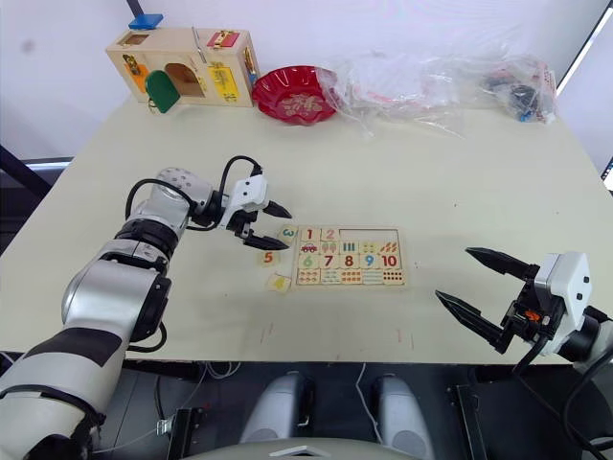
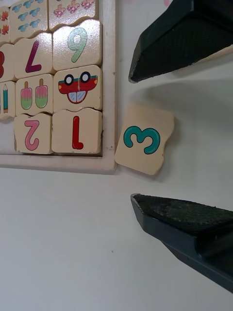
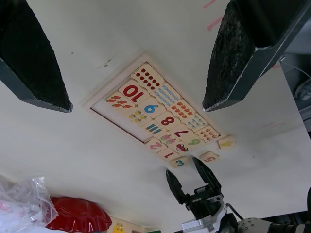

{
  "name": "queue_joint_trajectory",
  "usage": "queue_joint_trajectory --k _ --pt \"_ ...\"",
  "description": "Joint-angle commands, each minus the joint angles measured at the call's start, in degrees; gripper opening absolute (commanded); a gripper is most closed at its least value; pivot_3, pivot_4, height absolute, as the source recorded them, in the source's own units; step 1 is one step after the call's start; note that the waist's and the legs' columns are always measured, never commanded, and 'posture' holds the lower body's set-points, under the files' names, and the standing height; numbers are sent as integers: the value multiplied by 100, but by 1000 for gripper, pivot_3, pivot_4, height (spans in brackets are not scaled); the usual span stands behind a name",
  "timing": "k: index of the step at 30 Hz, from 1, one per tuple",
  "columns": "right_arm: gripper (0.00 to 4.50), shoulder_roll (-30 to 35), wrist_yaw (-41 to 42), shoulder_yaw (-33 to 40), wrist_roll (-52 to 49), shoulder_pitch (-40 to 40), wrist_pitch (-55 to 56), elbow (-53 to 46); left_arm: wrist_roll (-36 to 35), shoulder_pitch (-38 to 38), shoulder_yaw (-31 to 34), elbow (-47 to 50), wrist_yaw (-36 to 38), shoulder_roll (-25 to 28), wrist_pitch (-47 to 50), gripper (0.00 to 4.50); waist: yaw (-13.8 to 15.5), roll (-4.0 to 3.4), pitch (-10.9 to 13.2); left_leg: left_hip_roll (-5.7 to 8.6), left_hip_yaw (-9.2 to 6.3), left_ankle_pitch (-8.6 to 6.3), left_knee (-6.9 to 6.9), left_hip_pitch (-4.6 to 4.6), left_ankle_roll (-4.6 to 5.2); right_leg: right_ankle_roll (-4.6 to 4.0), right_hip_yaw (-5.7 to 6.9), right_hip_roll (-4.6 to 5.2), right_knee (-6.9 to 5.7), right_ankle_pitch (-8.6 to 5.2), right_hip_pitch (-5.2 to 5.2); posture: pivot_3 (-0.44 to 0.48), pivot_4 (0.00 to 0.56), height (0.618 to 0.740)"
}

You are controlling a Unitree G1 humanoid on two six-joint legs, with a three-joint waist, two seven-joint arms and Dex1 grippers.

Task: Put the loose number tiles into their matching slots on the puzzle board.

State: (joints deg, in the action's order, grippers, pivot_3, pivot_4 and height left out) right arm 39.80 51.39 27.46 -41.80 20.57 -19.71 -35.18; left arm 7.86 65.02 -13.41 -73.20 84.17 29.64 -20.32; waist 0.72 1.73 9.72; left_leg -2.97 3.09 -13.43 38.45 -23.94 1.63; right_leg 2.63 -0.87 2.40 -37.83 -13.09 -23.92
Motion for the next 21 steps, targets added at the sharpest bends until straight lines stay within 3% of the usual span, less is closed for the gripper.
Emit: queue_joint_trajectory --k 1,21 --pt "4500 -37 -52 125 -45 17 115 -213 59 203 116 0 -81 60 -77 3915 0 0 0 0 0 0 0 0 0 0 0 0 0 0 0 0 150 740" --pt "4500 -54 0 335 -164 431 125 -417 377 169 69 -95 -210 -51 -113 3915 0 0 0 0 -2 0 0 0 0 0 2 -1 0 0 1 0 150 740"
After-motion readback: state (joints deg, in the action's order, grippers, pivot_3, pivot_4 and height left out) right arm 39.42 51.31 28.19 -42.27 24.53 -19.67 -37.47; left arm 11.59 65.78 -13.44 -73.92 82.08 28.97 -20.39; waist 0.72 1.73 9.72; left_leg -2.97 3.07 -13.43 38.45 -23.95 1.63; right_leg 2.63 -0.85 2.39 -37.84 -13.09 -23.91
